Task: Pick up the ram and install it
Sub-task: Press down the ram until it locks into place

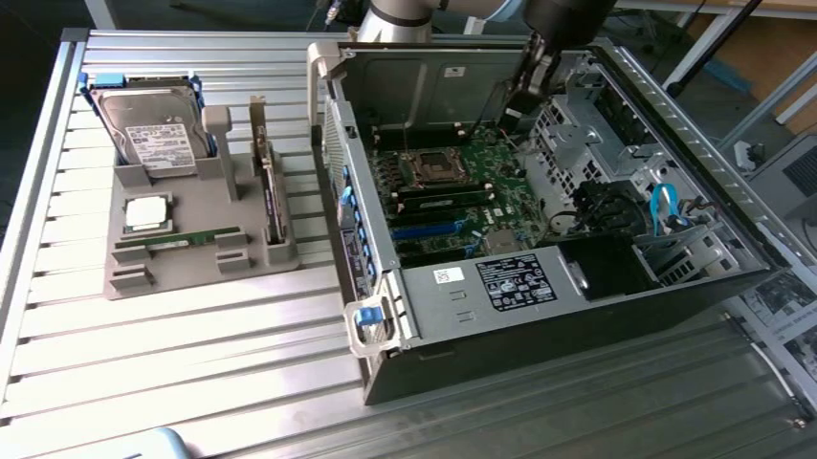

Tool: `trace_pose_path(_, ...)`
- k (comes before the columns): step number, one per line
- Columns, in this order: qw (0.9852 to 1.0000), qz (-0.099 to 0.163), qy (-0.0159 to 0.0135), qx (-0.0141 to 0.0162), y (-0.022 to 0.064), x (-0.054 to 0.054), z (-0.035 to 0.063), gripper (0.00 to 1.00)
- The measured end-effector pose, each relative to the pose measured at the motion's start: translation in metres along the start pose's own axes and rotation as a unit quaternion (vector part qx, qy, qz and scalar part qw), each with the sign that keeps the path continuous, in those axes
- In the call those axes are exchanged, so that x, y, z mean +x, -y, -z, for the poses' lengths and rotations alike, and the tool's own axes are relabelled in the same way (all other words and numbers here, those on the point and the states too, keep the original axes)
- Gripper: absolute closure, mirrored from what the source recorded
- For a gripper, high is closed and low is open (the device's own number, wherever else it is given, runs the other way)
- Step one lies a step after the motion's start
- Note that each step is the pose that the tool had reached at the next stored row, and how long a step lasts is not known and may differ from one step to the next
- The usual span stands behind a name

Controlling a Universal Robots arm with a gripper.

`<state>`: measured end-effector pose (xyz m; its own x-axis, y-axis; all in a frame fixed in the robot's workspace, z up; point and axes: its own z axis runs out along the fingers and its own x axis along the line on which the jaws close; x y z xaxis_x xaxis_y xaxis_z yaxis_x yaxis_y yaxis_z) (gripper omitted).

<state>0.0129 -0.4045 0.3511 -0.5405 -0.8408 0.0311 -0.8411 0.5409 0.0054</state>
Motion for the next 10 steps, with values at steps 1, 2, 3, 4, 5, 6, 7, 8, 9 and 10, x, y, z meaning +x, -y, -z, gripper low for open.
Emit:
trace_pose_path(1, 1.0, -0.002, 0.0, -0.0001, 0.0, 0.0, 0.0, 0.89)
trace_pose_path(2, 1.0, -0.005, 0.0, -0.0002, 0.0, 0.0, 0.0, 0.89)
trace_pose_path(3, 1.0, -0.008, 0.0, -0.0002, 0.0, 0.0, 0.0, 0.89)
trace_pose_path(4, 1.0, -0.01, 0.0001, -0.0003, 0.0, 0.0, 0.0, 0.89)
trace_pose_path(5, 0.9999, -0.013, 0.0001, -0.0004, 0.0, 0.0, 0.0, 0.89)
trace_pose_path(6, 0.9999, -0.016, 0.0001, -0.0005, 0.0, 0.0, 0.0, 0.89)
trace_pose_path(7, 0.9998, -0.019, 0.0001, -0.0006, 0.0, 0.0, 0.0, 0.89)
trace_pose_path(8, 0.9997, -0.023, 0.0001, -0.0007, 0.0, 0.0, 0.0, 0.89)
trace_pose_path(9, 0.9996, -0.027, 0.0001, -0.0009, 0.0, 0.0, 0.0, 0.89)
trace_pose_path(10, 0.9995, -0.03, 0.0002, -0.0009, 0.0, 0.0, -0.0001, 0.89)
